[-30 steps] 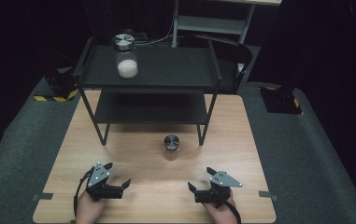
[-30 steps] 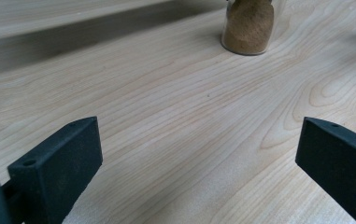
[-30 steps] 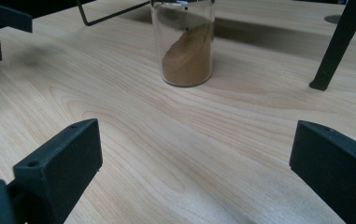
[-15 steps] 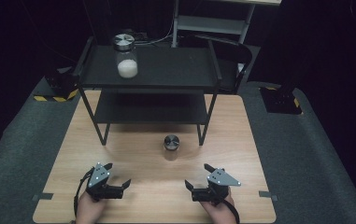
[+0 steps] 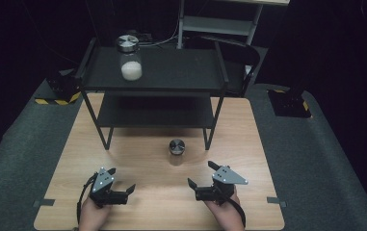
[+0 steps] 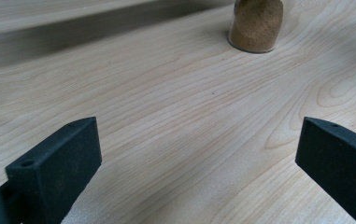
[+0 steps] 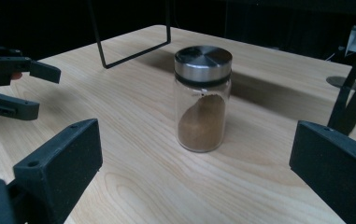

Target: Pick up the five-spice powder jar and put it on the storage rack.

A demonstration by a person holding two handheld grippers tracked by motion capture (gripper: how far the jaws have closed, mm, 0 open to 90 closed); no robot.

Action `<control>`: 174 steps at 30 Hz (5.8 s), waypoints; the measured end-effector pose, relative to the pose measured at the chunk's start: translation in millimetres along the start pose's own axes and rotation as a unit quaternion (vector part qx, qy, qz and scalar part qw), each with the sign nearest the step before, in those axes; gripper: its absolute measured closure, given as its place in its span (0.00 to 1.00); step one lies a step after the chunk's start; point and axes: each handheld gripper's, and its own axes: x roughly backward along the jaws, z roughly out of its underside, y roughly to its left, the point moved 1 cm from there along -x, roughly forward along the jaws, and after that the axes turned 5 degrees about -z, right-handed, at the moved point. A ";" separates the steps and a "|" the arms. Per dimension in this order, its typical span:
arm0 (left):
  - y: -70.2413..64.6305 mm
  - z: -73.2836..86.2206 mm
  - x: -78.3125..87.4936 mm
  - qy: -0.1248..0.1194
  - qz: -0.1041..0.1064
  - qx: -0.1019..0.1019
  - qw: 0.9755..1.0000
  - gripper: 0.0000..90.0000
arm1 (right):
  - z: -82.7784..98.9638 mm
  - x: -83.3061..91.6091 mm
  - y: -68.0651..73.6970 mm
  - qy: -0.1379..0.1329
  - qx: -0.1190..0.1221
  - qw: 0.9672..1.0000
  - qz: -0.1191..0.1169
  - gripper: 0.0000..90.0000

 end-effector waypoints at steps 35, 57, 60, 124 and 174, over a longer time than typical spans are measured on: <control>1.8 -2.4 -1.4 0.008 0.000 0.007 1.000 0.01 | -28.5 -70.8 -0.3 0.018 0.017 1.000 -0.014 0.02; 1.8 -1.5 -1.1 0.005 0.004 0.003 1.000 0.00 | -27.3 -109.5 -5.6 0.029 -0.001 0.999 0.029 0.05; 1.8 -1.6 -1.1 0.005 0.004 0.003 1.000 0.00 | -24.3 -112.0 -7.6 0.021 -0.006 0.999 0.031 0.12; 4.3 -2.1 -1.5 0.007 0.008 0.007 1.000 0.01 | -21.8 -42.4 8.5 -0.064 0.024 0.997 0.042 0.39; 10.5 -1.0 -1.9 0.005 0.020 0.020 1.000 0.01 | -153.9 27.5 17.1 -0.134 0.067 0.988 0.046 0.39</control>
